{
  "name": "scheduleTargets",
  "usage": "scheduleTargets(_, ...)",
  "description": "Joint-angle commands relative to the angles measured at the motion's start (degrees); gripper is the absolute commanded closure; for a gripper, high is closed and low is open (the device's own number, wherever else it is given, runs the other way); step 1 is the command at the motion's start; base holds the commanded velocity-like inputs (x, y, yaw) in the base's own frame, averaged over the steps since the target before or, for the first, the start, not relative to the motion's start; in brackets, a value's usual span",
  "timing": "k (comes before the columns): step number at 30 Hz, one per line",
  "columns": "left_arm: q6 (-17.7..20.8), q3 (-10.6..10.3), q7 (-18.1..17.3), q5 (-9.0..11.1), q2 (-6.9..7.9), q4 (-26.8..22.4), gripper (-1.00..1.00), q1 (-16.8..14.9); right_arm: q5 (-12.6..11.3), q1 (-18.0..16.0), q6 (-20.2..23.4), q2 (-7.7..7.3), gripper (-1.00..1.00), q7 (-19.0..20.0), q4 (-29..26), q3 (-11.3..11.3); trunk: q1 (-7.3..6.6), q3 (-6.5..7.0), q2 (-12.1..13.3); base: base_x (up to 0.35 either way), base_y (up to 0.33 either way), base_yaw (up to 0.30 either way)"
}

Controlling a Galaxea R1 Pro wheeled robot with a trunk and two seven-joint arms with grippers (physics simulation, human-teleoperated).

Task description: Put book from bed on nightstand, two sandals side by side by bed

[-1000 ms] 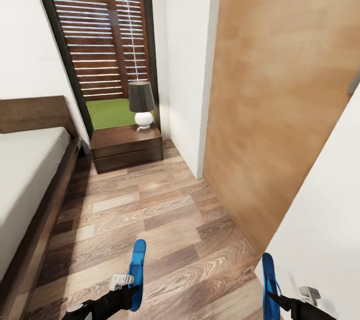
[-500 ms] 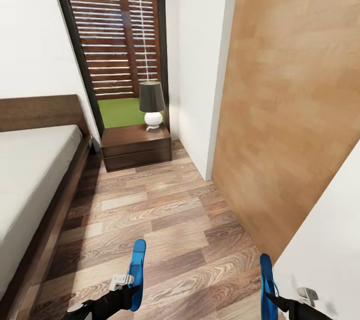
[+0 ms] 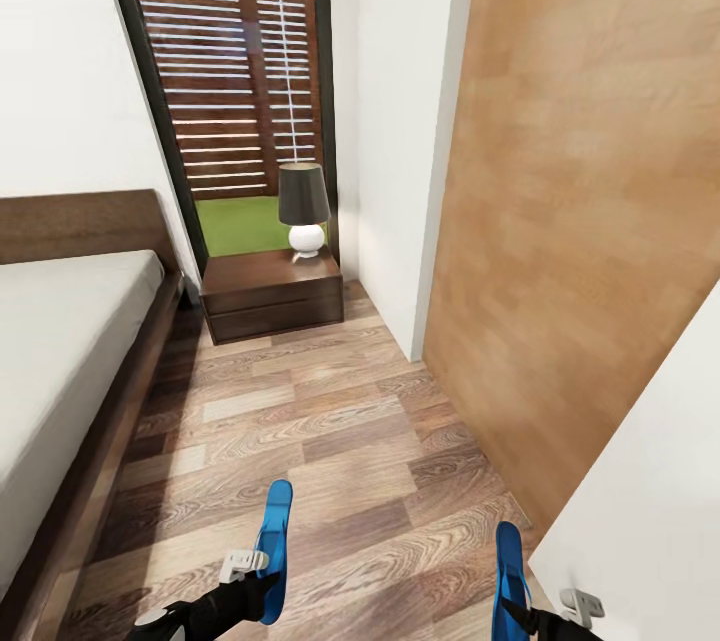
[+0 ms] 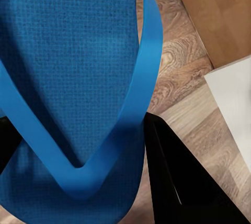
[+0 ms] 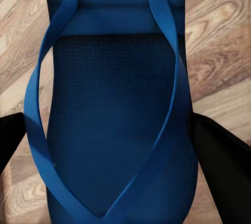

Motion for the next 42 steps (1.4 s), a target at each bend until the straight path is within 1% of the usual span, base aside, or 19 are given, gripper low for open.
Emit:
scheduleTargets(1, -0.21, 0.18, -0.25, -0.13, -0.01, 0.07, 1.00, -0.04, 0.06, -0.05, -0.24, 0.00, 1.00, 0.20, 0.10, -0.20, -0.01, -0.05, -0.02, 0.000, 0.000, 0.000)
scheduleTargets(12, -0.29, 0.25, -0.25, -0.02, 0.02, 0.07, 1.00, -0.04, 0.16, -0.06, -0.29, 0.09, 1.00, 0.14, 0.30, -0.20, -0.01, -0.05, -0.02, 0.028, 0.000, 0.000)
scheduleTargets(14, -0.30, 0.32, -0.24, 0.02, 0.06, 0.07, 1.00, -0.04, 0.54, -0.06, -0.29, 0.12, 1.00, 0.13, 0.47, -0.20, -0.01, -0.05, -0.02, 0.267, 0.000, 0.000)
scheduleTargets(21, -0.30, 0.36, -0.24, 0.04, 0.08, 0.07, 1.00, -0.04, 3.44, -0.04, -0.29, 0.17, 1.00, 0.13, 0.55, -0.20, -0.01, -0.05, -0.02, 0.314, 0.000, 0.000)
scheduleTargets(42, -0.30, 0.36, -0.24, 0.04, 0.08, 0.07, 1.00, -0.04, 3.76, -0.06, -0.29, 0.19, 1.00, 0.12, 0.55, -0.20, -0.01, -0.05, -0.02, 0.325, 0.000, 0.002)
